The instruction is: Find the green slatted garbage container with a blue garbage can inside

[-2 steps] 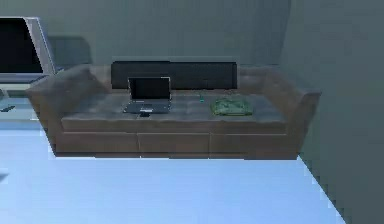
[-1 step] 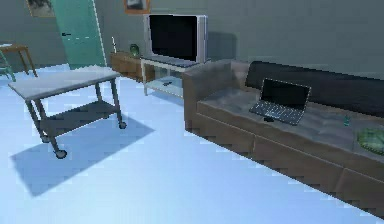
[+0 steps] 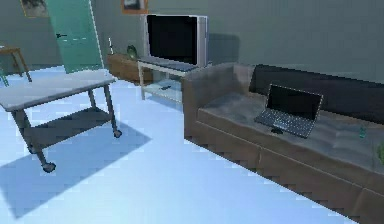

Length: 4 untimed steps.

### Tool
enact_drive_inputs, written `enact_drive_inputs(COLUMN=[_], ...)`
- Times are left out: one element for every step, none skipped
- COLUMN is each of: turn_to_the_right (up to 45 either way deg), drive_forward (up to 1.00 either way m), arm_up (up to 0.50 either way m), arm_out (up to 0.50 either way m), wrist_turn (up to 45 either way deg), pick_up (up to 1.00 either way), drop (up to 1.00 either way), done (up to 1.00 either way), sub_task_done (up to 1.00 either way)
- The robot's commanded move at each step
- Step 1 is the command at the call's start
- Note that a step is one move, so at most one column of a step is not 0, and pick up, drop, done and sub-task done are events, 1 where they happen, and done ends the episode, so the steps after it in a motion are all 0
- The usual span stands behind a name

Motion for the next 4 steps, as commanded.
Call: enact_drive_inputs(turn_to_the_right=[45.0,12.0,0.0,-45.0], drive_forward=[0.0,0.0,0.2,0.0], arm_up=[0.0,0.0,0.0,0.0], arm_out=[0.0,0.0,0.0,0.0], wrist_turn=[0.0,0.0,0.0,0.0], pick_up=[0.0,0.0,0.0,0.0], drop=[0.0,0.0,0.0,0.0], done=[0.0,0.0,0.0,0.0], sub_task_done=[0.0,0.0,0.0,0.0])
